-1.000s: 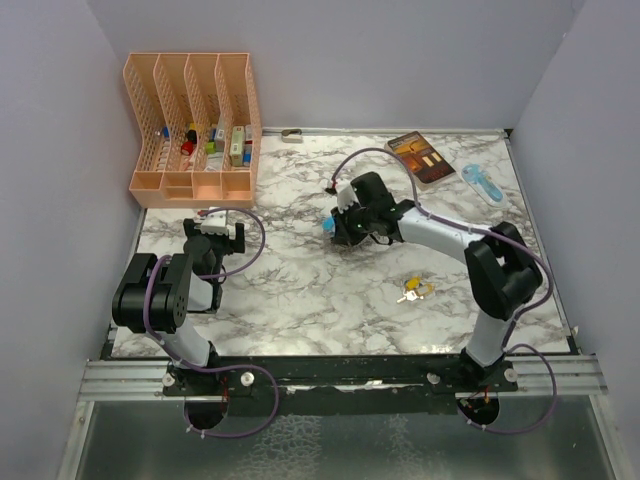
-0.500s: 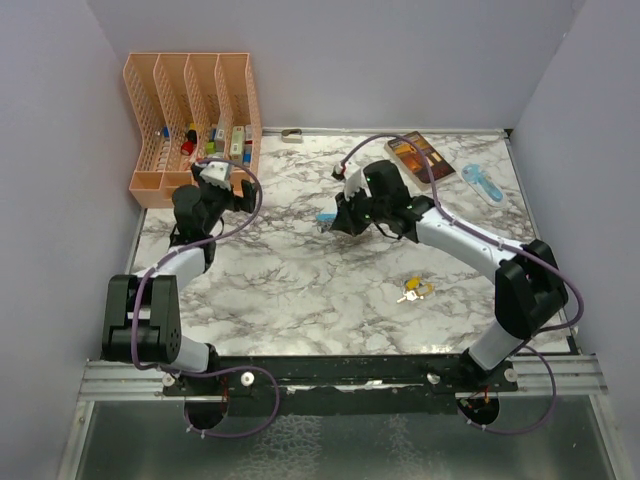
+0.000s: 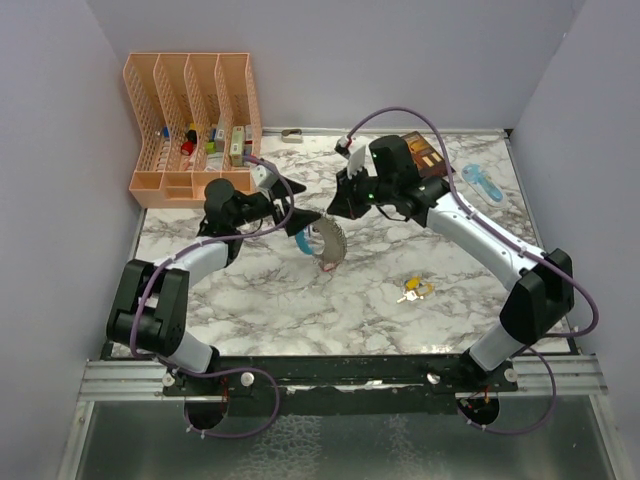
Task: Put the keys on the keyring
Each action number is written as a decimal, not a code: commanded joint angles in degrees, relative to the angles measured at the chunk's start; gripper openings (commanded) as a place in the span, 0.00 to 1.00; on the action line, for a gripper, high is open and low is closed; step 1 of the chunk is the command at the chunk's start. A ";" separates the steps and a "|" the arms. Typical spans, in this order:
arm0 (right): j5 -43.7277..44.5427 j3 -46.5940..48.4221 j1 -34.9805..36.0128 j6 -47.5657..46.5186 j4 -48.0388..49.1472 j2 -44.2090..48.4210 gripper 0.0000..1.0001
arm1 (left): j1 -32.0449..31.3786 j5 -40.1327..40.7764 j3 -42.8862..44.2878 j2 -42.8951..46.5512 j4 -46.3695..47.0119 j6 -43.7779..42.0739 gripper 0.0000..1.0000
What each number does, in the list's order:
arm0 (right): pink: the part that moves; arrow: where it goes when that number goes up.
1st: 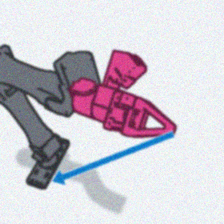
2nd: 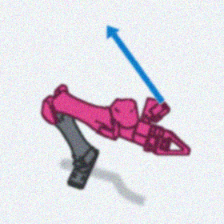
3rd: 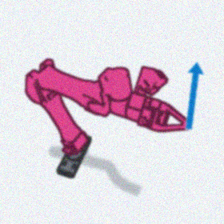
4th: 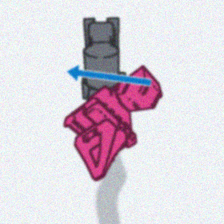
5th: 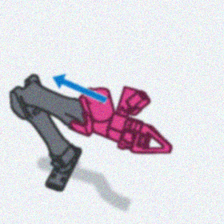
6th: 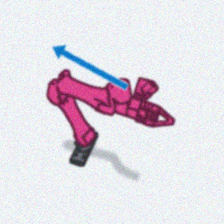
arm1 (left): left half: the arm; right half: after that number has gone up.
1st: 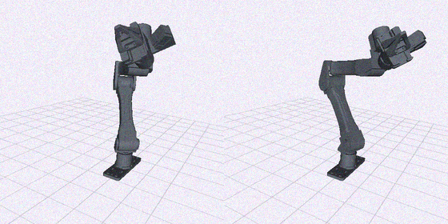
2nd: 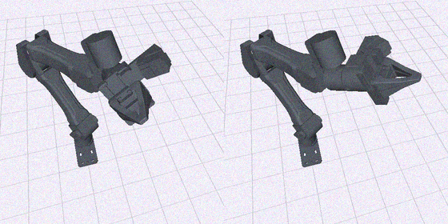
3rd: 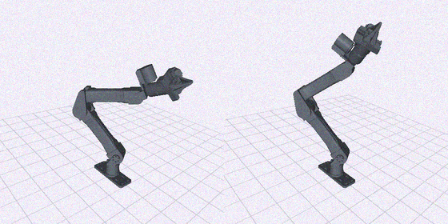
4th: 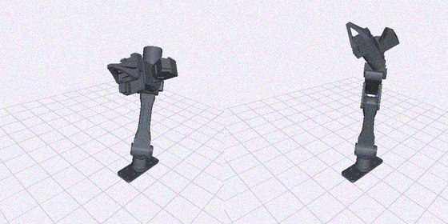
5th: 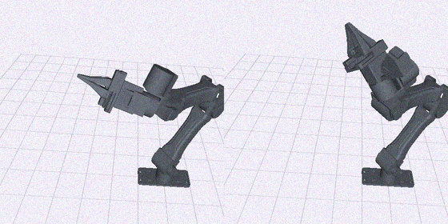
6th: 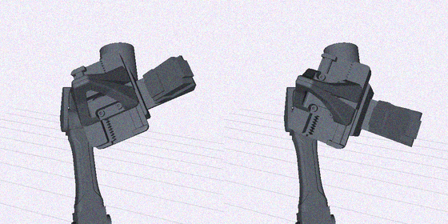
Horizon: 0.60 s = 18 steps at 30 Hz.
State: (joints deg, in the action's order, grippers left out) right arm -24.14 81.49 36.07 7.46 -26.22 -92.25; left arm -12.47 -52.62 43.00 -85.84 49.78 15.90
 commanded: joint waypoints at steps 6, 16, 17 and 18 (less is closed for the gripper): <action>-0.61 1.32 0.49 1.16 -10.02 -1.23 0.01 | -3.73 -13.86 2.48 -3.23 13.77 7.89 0.99; -4.07 -0.05 0.47 1.49 -7.56 -0.16 0.01 | -8.04 -18.83 2.26 -4.82 11.16 2.96 0.99; -4.53 -0.35 0.48 1.50 -7.35 0.04 0.01 | -8.65 -18.98 2.24 -5.16 10.25 1.76 0.99; -4.78 -0.70 0.49 1.54 -7.17 0.31 0.01 | -8.87 -19.08 2.37 -5.48 8.84 0.33 0.99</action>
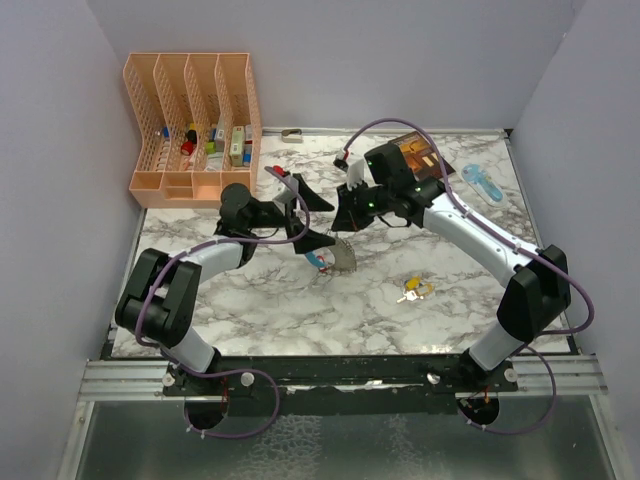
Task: Put the keys on the keyring
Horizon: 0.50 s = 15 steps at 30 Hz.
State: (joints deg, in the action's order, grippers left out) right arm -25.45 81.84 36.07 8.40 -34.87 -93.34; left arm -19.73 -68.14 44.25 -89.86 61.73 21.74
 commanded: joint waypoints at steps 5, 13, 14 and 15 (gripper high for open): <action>-4.12 -3.10 0.48 0.91 2.97 3.43 0.01 | -2.68 -3.43 3.01 -2.46 -15.53 -14.94 0.88; -0.56 -4.93 0.49 1.19 4.52 5.69 0.01 | -3.21 0.14 7.62 -0.28 -40.92 -33.13 0.65; -0.16 -5.16 0.48 1.38 5.07 6.12 0.01 | -3.21 0.19 8.24 -0.16 -43.68 -35.03 0.64; 0.33 -5.43 0.49 1.55 5.48 6.40 0.01 | -3.17 0.34 8.61 -0.03 -45.73 -36.44 0.61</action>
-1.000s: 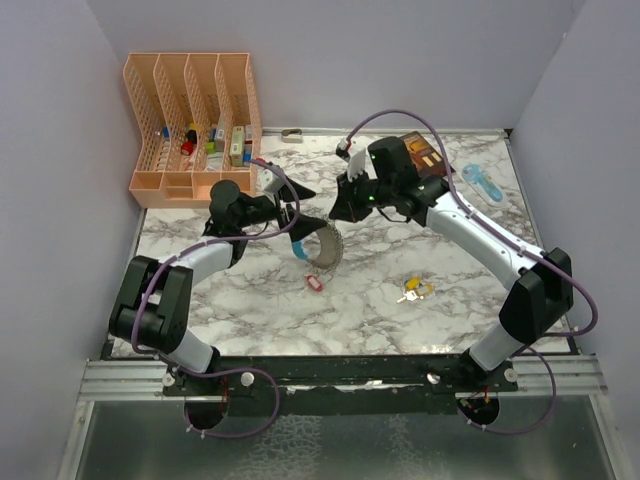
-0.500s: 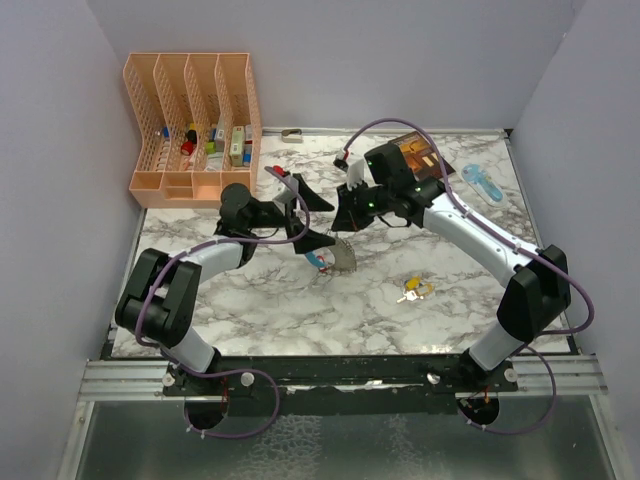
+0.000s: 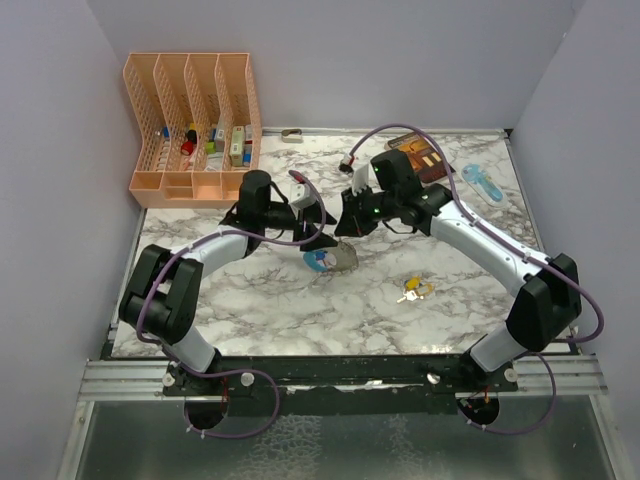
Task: Put the keys on the keyring
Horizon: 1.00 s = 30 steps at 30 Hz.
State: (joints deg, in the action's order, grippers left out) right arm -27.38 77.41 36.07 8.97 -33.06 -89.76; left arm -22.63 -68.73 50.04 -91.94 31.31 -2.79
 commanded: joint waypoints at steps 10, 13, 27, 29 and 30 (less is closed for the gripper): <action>4.82 -1.92 0.46 1.55 4.13 3.83 0.01 | -0.29 1.05 6.66 2.29 -24.82 -17.03 0.33; 4.28 -2.14 0.49 1.69 4.37 4.20 0.01 | -0.28 0.88 7.21 2.14 -25.31 -17.13 0.25; 6.69 -4.74 0.48 2.01 3.74 6.90 0.01 | 0.07 4.04 8.90 1.90 -27.18 -16.44 0.00; 7.14 -5.53 0.49 2.12 3.38 7.72 0.01 | 0.42 4.48 9.02 1.94 -27.26 -16.10 0.00; 7.50 -5.98 0.49 2.21 3.29 8.26 0.01 | 0.59 4.48 9.09 1.97 -27.31 -16.08 0.00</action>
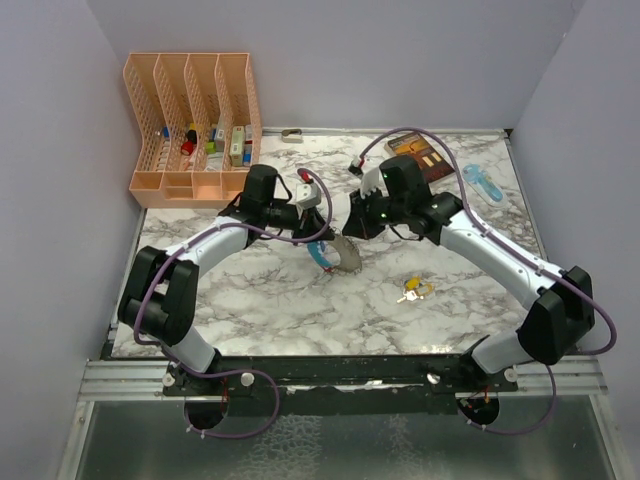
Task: Put the keys on the keyring
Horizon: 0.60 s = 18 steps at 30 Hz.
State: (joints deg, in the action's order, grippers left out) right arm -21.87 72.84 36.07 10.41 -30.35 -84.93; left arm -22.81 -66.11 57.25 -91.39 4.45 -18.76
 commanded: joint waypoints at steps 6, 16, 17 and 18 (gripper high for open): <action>3.03 -3.35 0.48 1.05 -0.23 5.39 0.02 | 1.01 2.12 3.14 1.53 -1.65 0.18 0.00; 1.03 -4.55 0.49 -2.81 9.62 4.99 0.12 | 0.97 0.09 3.65 1.80 -2.31 0.63 0.00; 0.85 -4.23 0.49 -2.92 9.99 4.27 0.12 | 1.01 0.02 3.58 1.83 -2.27 0.62 0.00; 0.66 -3.94 0.49 -3.07 10.59 3.79 0.13 | 1.01 -0.17 3.50 1.83 -2.26 0.63 0.00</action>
State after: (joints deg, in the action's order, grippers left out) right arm -20.27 67.61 36.07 9.10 -25.23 -79.85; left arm -21.98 -64.01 59.68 -91.39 1.61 -18.48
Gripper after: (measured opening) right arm 0.125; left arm 0.124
